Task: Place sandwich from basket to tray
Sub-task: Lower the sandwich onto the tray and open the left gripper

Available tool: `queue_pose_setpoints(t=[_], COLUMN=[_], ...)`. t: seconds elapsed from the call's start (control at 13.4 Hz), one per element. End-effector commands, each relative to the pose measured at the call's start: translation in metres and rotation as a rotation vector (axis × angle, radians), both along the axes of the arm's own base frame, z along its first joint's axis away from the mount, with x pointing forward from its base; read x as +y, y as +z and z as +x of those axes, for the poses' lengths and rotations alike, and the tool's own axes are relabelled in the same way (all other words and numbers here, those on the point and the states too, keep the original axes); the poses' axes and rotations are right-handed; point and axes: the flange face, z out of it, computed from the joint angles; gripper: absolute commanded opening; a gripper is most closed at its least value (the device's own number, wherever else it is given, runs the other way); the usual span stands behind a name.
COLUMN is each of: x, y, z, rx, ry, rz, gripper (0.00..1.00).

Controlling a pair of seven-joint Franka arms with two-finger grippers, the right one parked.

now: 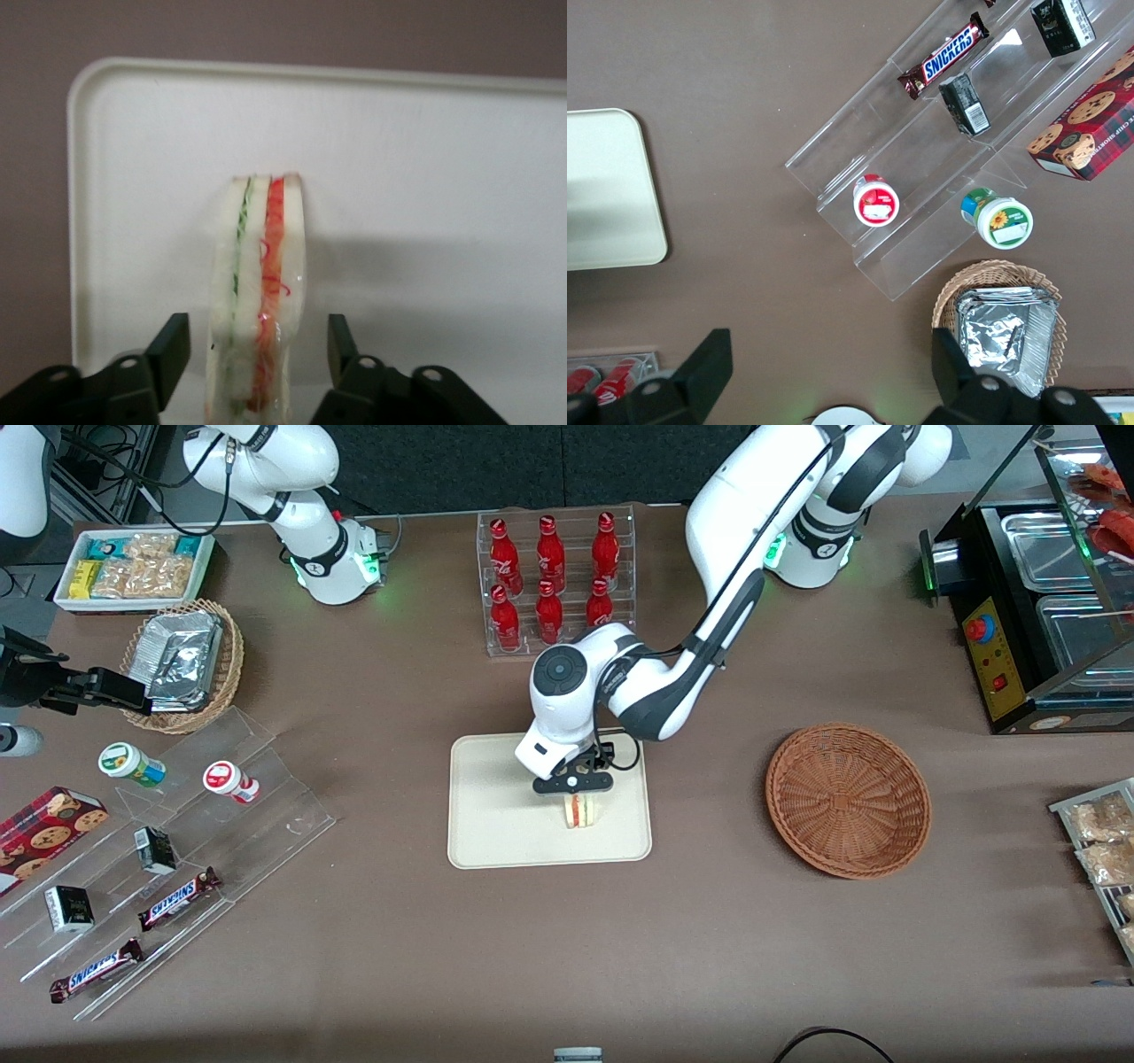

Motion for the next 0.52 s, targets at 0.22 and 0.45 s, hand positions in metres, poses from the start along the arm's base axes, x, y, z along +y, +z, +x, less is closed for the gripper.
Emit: queue_pose_setpoints(t=[0.22,0.45], x=[0.034,0.059], y=[0.142,0.190], z=[-0.011,-0.024], rx=[-0.009,0.001], ry=[0.116,0.183], rz=[0.024,0.066], gripper=[0.99,0.99])
